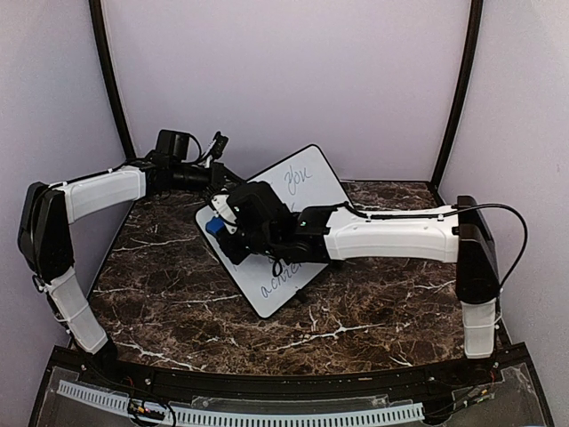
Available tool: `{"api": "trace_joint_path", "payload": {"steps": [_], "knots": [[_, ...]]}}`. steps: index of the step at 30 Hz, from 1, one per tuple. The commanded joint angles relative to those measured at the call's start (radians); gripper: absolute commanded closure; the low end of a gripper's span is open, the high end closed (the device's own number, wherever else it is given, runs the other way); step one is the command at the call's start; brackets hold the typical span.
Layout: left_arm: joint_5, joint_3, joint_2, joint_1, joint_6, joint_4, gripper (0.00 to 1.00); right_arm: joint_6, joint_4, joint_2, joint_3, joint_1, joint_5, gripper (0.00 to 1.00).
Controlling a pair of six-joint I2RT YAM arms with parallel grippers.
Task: Erase the whiteboard
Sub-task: Erase the whiteboard at the center of the board.
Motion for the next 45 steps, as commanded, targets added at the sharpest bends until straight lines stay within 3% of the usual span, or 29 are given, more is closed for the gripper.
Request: {"api": "trace_joint_path", "payload": {"steps": [1, 11, 36, 45], "knots": [[0.008, -0.029, -0.033, -0.011, 0.016, 0.014, 1.00, -0.013, 0.008, 0.040, 0.059, 0.007, 0.036, 0.71], [0.012, -0.032, -0.035, -0.012, 0.015, 0.020, 1.00, -0.019, -0.045, 0.097, 0.127, -0.001, 0.068, 0.71], [0.012, -0.037, -0.041, -0.011, 0.014, 0.027, 1.00, 0.042, -0.105, 0.002, -0.096, -0.006, 0.047, 0.72], [0.020, -0.041, -0.039, -0.011, 0.004, 0.039, 1.00, 0.006, -0.099, 0.051, 0.010, -0.006, 0.039, 0.72]]}}
